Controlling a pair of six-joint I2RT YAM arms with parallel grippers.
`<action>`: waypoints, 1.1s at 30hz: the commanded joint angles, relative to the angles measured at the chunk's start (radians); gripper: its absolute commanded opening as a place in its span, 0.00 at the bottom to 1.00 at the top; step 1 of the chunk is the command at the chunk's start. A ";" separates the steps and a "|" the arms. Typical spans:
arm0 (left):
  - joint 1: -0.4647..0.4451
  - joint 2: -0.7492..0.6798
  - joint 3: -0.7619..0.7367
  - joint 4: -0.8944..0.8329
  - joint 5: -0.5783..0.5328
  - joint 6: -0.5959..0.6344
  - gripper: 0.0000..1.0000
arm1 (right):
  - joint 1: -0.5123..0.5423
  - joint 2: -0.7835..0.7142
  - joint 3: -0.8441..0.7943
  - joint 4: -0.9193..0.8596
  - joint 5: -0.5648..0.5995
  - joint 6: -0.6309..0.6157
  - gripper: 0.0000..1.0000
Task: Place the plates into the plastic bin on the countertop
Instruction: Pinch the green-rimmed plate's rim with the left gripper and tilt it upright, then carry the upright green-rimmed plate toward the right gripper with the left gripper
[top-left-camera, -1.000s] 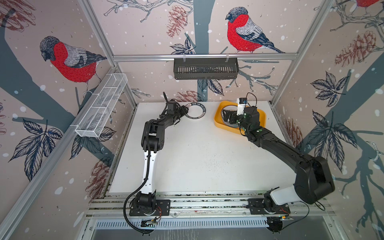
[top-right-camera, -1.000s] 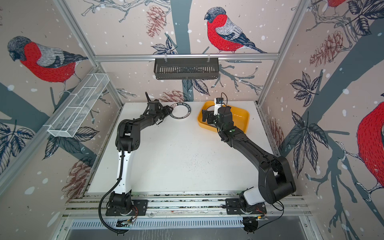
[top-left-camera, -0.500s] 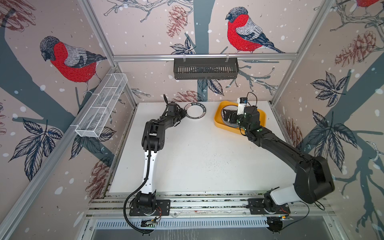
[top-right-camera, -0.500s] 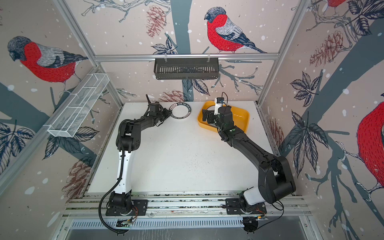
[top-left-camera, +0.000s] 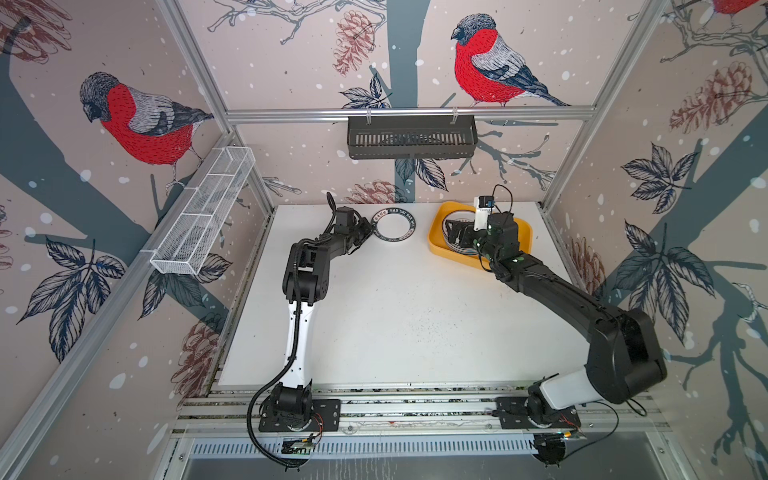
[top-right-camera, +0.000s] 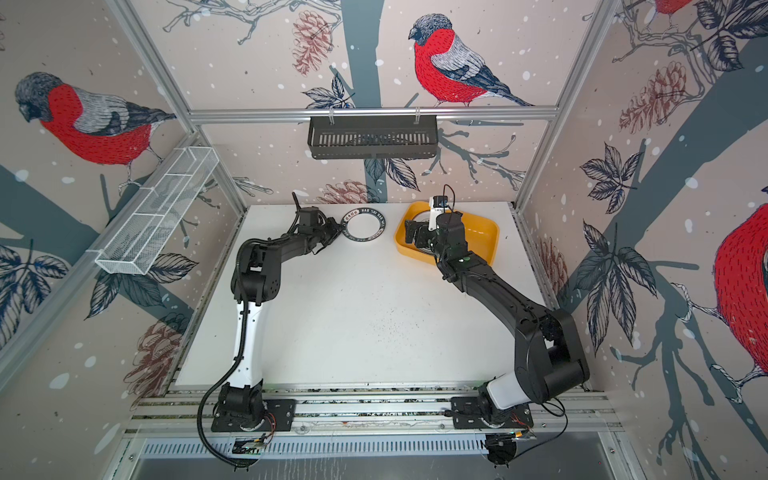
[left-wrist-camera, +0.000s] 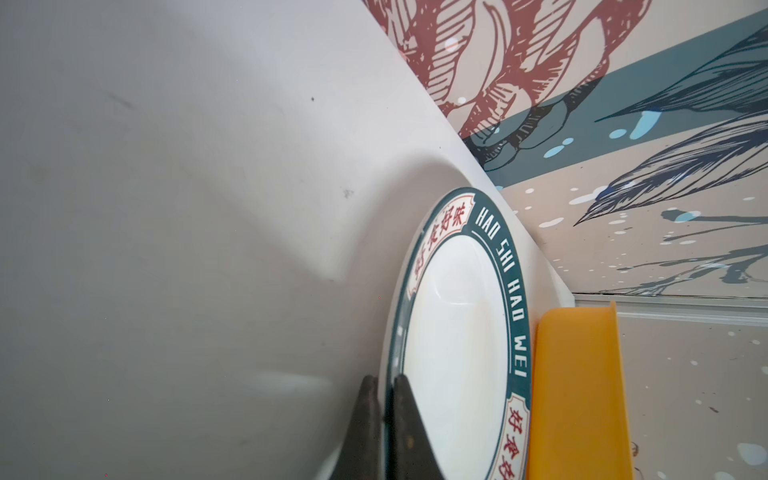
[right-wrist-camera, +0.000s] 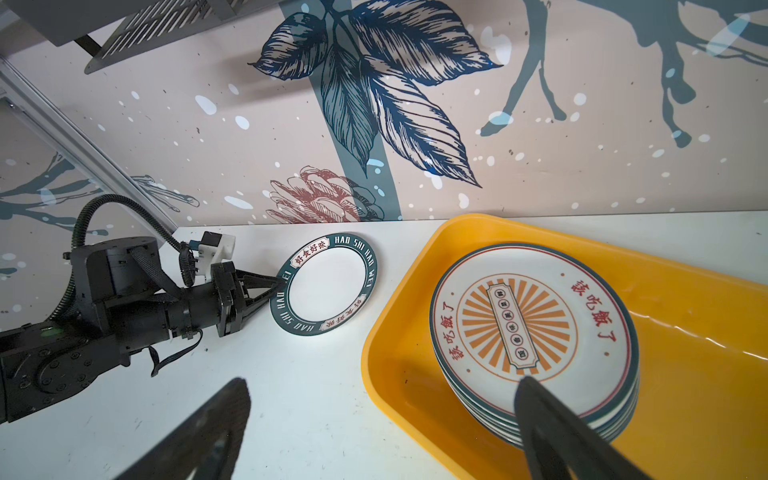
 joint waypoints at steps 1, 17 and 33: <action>-0.002 -0.017 -0.019 -0.087 -0.021 0.027 0.00 | -0.006 0.006 0.008 0.029 -0.018 0.019 1.00; -0.001 -0.258 -0.268 0.095 0.016 -0.056 0.00 | -0.012 0.012 0.018 0.017 -0.088 0.053 1.00; -0.002 -0.599 -0.584 0.105 0.022 0.001 0.00 | -0.039 -0.056 -0.020 0.003 -0.132 0.109 1.00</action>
